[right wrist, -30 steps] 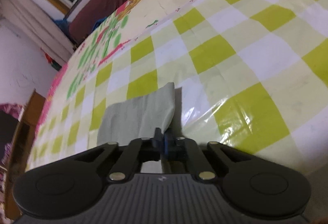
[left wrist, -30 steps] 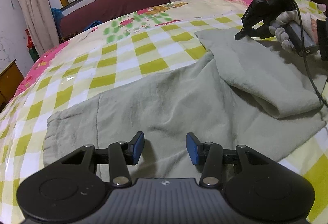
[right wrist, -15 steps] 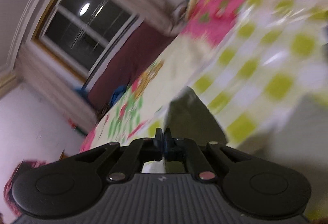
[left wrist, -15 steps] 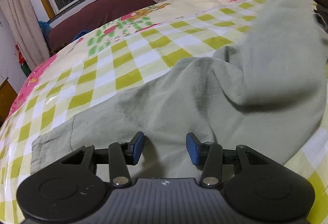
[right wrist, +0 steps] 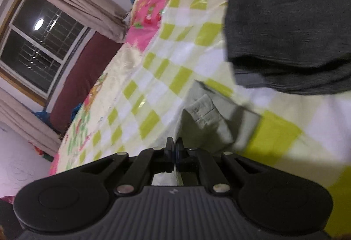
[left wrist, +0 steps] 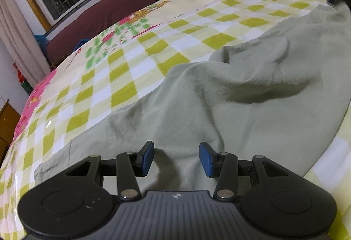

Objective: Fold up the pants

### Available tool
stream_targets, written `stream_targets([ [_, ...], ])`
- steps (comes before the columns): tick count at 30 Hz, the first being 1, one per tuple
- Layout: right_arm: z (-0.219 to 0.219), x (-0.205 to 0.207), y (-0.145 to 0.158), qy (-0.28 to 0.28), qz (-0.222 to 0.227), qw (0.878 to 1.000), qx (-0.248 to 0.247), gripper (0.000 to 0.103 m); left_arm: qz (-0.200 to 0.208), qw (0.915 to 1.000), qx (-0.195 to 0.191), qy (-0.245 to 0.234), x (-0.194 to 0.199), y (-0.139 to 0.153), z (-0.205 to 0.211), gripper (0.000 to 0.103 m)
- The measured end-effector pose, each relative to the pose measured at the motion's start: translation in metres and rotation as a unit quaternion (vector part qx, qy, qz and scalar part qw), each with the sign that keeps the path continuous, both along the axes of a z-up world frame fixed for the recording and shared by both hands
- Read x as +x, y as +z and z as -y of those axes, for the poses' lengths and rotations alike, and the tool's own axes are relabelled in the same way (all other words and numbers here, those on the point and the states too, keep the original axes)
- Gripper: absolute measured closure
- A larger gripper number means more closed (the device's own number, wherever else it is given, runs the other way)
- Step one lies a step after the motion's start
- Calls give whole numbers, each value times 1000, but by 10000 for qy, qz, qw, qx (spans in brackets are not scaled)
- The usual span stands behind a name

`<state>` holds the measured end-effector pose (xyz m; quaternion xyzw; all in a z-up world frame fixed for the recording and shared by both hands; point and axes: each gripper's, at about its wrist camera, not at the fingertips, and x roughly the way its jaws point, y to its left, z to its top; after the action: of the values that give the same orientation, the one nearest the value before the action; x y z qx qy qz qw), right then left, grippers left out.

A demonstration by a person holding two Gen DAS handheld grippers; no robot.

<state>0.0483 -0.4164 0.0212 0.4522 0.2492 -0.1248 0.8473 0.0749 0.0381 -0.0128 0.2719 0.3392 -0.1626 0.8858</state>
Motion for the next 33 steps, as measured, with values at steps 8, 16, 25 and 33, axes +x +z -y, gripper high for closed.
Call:
stream_targets([
  [8,-14,35,122,439,1890,9807,-250,102,145,9999,-69,10,5,15,5,44],
  [16,-6,-3,25,-28,153,9994,-295,101,111,9999,49,-37,-4,-8,7,42],
  [25,30,-18,-30,-770,-732,9940,-268,101,-14,10000,49,66,-4,-2,-11,33],
  [33,25,-7,-22,-450,-1061,9916,-586,94,41,9999,116,111,-13,-1,-25,26],
])
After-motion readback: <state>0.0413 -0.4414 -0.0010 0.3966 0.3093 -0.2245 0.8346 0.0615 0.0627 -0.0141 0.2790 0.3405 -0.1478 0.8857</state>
